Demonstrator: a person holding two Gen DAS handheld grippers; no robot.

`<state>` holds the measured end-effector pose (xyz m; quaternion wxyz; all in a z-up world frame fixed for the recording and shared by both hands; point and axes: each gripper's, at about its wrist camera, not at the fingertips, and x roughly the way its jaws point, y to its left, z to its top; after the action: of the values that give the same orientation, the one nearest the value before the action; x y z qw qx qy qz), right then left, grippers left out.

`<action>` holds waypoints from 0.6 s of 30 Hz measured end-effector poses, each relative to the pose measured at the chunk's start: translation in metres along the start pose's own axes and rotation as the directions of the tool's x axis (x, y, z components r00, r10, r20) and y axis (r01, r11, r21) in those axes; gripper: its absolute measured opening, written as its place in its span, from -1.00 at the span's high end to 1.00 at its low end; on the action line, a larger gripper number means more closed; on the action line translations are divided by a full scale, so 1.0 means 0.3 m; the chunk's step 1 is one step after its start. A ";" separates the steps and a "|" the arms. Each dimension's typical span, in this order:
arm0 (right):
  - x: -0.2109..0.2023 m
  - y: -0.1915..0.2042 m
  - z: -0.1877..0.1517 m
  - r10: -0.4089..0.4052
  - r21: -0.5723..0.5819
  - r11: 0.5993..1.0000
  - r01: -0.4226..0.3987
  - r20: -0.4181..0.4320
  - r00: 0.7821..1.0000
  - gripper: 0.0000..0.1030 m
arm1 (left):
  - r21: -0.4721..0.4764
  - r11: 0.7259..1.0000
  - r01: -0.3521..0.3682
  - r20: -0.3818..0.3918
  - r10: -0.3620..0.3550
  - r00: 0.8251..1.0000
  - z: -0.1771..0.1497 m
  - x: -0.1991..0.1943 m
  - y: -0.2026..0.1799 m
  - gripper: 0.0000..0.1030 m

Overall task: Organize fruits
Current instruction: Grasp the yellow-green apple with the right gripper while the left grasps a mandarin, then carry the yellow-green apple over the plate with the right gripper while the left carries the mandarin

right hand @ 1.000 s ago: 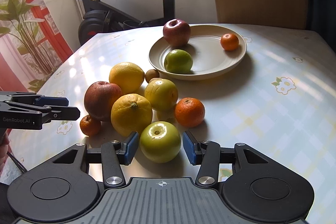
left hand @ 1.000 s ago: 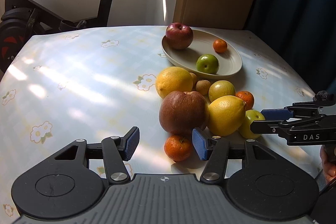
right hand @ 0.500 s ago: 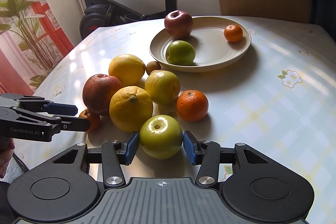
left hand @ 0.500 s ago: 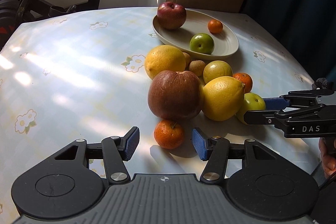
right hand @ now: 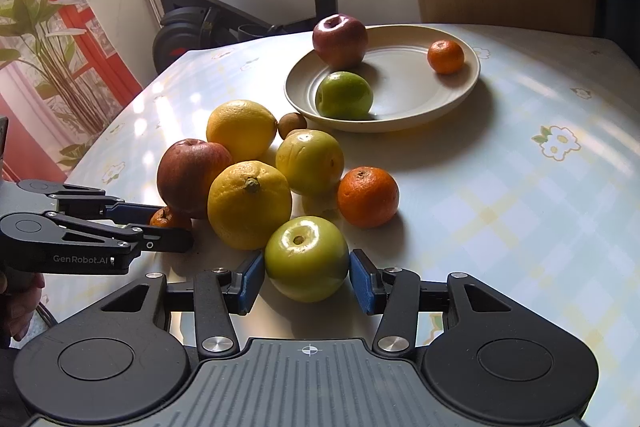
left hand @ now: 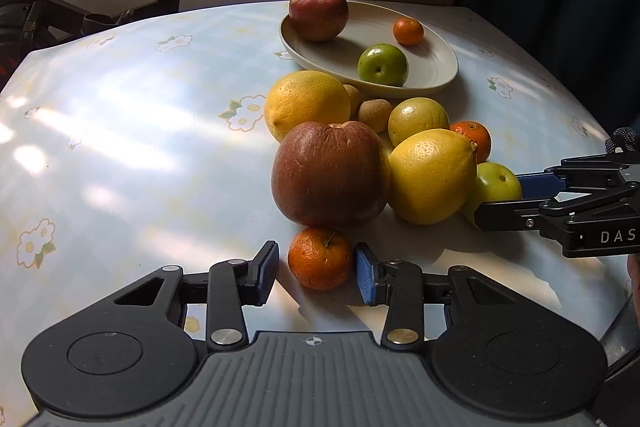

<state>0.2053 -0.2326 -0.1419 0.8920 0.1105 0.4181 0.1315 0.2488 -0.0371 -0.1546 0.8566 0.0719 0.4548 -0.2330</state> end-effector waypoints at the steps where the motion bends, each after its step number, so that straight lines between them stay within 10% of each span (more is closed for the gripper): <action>1: 0.000 0.000 0.000 -0.001 0.000 1.000 0.001 0.000 1.000 0.14 | 0.002 1.000 0.008 0.002 -0.008 1.000 -0.002 -0.003 0.000 0.28; 18: -0.002 -0.008 -0.003 -0.005 0.020 1.000 0.005 0.014 1.000 0.14 | 0.002 1.000 -0.005 0.045 0.005 0.999 -0.027 -0.058 -0.006 0.28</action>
<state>0.2046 -0.2351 -0.1427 0.8940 0.1195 0.4135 0.1243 0.2336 -0.0301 -0.1450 0.8672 0.0688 0.4348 -0.2328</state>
